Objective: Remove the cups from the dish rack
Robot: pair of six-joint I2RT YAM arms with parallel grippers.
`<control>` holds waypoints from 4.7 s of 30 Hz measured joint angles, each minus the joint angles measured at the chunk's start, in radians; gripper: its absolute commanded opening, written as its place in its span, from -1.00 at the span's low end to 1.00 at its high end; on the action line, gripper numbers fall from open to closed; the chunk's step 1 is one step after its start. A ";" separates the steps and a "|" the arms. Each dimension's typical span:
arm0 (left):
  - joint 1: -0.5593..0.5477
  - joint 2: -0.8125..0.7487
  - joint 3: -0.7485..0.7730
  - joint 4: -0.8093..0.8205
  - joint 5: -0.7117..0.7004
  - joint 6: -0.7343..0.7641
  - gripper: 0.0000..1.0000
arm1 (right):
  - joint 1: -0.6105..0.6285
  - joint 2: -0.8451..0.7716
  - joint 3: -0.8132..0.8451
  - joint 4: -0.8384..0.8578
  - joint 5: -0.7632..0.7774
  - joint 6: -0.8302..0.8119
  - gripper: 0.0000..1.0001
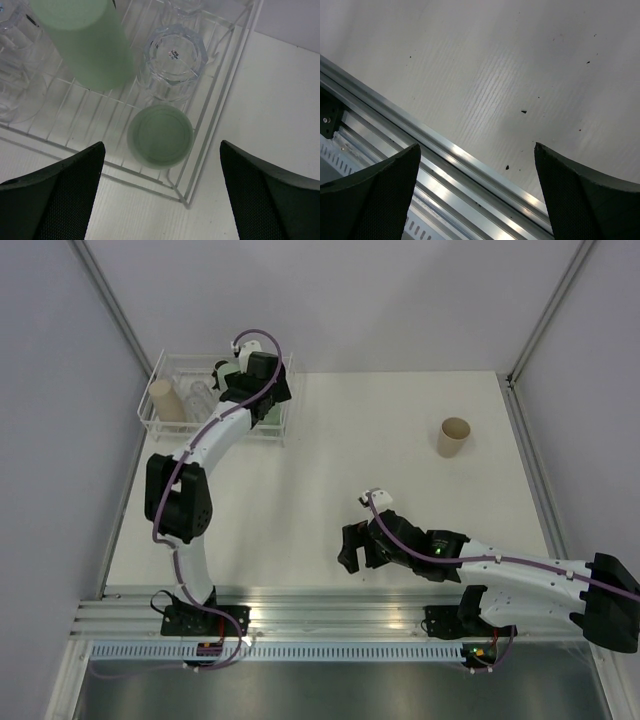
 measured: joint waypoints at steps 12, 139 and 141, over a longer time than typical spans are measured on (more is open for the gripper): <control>0.056 0.124 0.037 -0.051 0.010 0.000 0.93 | 0.003 0.006 0.000 -0.014 0.044 0.007 0.96; 0.003 -1.410 -1.121 0.181 0.758 -0.418 1.00 | -0.050 0.253 0.356 -0.276 0.084 -0.194 -0.98; 0.003 -1.425 -1.120 0.121 0.727 -0.381 1.00 | -0.044 0.351 0.447 -0.335 0.072 -0.210 -0.98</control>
